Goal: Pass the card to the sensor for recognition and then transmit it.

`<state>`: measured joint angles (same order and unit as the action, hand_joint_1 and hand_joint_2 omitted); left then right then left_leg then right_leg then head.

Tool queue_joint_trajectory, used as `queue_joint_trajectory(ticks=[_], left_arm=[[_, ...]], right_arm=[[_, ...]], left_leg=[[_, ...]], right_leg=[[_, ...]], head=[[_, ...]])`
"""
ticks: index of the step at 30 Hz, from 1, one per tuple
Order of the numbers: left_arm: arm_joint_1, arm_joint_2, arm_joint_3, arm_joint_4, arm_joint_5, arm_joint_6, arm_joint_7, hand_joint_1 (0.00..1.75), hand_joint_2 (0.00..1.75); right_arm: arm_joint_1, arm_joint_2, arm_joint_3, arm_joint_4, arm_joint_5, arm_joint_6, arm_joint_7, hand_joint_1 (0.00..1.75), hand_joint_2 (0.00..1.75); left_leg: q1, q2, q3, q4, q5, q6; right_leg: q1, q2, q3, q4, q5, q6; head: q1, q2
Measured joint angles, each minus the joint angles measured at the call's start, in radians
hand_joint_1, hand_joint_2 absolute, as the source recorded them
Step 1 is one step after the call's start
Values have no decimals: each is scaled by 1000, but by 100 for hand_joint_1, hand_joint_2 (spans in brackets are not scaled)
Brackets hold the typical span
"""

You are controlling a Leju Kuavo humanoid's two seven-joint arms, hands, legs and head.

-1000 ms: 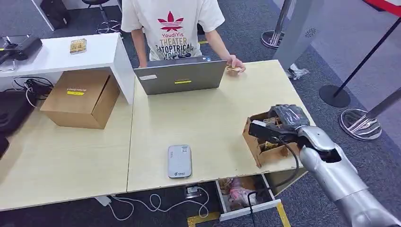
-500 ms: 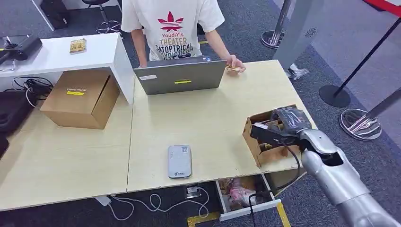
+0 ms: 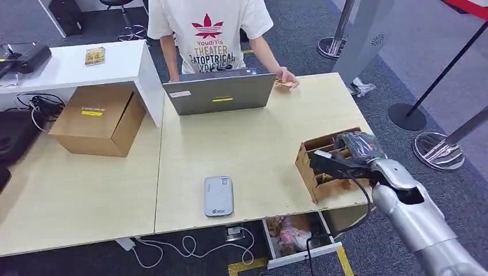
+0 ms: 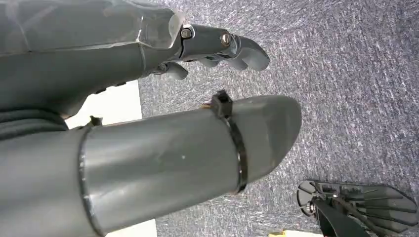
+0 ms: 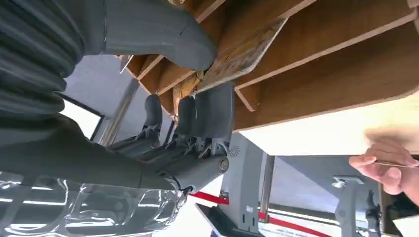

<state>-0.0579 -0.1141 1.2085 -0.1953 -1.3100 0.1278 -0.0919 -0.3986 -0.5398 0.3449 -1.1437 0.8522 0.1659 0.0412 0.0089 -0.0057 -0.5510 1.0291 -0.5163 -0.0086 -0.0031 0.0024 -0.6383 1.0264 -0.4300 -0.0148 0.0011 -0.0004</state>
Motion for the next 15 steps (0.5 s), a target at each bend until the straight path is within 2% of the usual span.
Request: queue_joint_trajectory(ticks=[4, 6, 15], left_arm=[[0, 0, 0, 0, 3, 0, 0, 0, 0], [0, 0, 0, 0, 5, 1, 0, 0, 0], [0, 0, 0, 0, 7, 1, -2, 0, 0]], right_arm=[[-2, -1, -1, 1, 0, 7, -10, 150, 175], [-5, -2, -2, 3, 0, 12, -16, 171, 175], [-21, -3, -2, 20, -1, 13, -26, 175, 175]], left_leg=[[0, 0, 0, 0, 0, 0], [0, 0, 0, 0, 0, 0], [0, 0, 0, 0, 0, 0]], right_leg=[[0, 0, 0, 0, 0, 0], [0, 0, 0, 0, 0, 0], [0, 0, 0, 0, 0, 0]], head=[[0, 0], [0, 0], [0, 0]])
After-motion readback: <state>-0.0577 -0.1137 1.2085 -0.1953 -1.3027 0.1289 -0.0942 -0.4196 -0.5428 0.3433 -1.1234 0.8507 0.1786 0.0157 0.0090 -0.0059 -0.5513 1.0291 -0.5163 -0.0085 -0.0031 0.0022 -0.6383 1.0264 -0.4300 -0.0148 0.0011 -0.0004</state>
